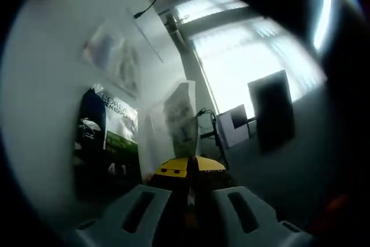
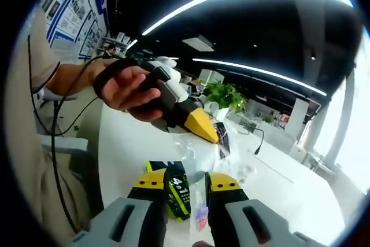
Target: Clip sheet goods on table flip sheet goods clip sheet goods scan sheet goods put sheet goods back to table
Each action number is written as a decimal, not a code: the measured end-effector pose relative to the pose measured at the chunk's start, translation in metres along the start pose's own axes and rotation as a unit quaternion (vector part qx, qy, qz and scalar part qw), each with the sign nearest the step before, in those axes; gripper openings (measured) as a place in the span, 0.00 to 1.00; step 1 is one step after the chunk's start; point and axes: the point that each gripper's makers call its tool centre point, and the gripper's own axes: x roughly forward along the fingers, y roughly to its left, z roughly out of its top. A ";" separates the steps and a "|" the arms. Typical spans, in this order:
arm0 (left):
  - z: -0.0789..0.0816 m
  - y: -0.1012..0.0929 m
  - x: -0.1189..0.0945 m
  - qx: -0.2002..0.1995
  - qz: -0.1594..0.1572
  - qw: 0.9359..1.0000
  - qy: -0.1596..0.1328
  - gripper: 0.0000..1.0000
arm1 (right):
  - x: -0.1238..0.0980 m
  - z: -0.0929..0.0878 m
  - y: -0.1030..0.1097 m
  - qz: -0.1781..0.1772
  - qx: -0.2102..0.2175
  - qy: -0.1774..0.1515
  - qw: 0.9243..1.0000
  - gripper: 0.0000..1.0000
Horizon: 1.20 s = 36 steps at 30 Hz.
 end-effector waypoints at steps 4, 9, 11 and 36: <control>-0.001 -0.001 0.003 -0.007 0.006 1.000 -0.009 0.00 | 0.003 -0.002 -0.003 -0.017 -0.007 0.009 1.000 0.22; -0.006 -0.004 0.006 -0.006 0.013 1.000 -0.015 0.00 | 0.004 -0.004 -0.010 -0.031 -0.001 0.010 0.999 0.21; -0.006 -0.005 0.007 -0.009 0.012 1.000 -0.016 0.00 | 0.003 -0.003 -0.012 -0.038 0.000 0.010 0.999 0.22; -0.019 -0.020 0.018 -0.022 0.011 0.999 -0.027 0.00 | -0.002 0.005 -0.035 -0.193 -0.150 0.044 0.969 0.07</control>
